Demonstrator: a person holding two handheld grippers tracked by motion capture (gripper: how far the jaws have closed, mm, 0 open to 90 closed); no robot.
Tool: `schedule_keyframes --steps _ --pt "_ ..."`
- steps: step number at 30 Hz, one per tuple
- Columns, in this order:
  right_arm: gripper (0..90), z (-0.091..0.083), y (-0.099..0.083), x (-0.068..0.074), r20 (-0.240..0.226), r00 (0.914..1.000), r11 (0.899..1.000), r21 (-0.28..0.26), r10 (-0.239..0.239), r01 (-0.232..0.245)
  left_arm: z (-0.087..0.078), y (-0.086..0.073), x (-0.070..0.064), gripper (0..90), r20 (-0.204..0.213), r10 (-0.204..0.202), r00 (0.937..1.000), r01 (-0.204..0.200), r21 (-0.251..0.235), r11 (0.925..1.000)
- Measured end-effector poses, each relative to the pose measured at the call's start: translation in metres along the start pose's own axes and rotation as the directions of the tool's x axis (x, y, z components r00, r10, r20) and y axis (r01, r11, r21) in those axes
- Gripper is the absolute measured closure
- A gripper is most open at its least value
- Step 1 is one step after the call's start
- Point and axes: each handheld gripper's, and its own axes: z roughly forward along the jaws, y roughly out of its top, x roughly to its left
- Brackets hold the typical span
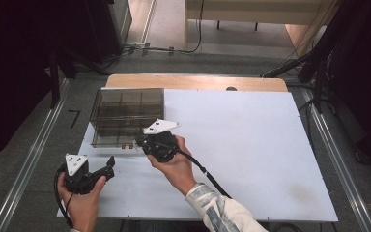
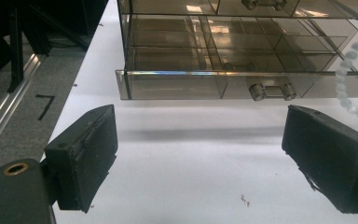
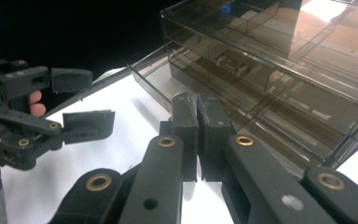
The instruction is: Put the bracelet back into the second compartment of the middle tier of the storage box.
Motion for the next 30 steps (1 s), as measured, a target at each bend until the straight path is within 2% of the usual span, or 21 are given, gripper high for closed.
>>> schedule_keyframes --steps 19,30 --pt "85.0 0.011 0.012 -0.007 0.020 0.9993 0.999 -0.024 0.030 -0.030 0.001 0.000 -0.001 11.1 0.004 0.005 1.0000 -0.005 0.003 1.0000" --pt "85.0 0.025 0.021 -0.011 0.028 0.9977 0.997 -0.043 0.062 -0.061 0.001 0.000 0.000 11.2 0.010 0.002 0.9999 -0.002 -0.002 1.0000"
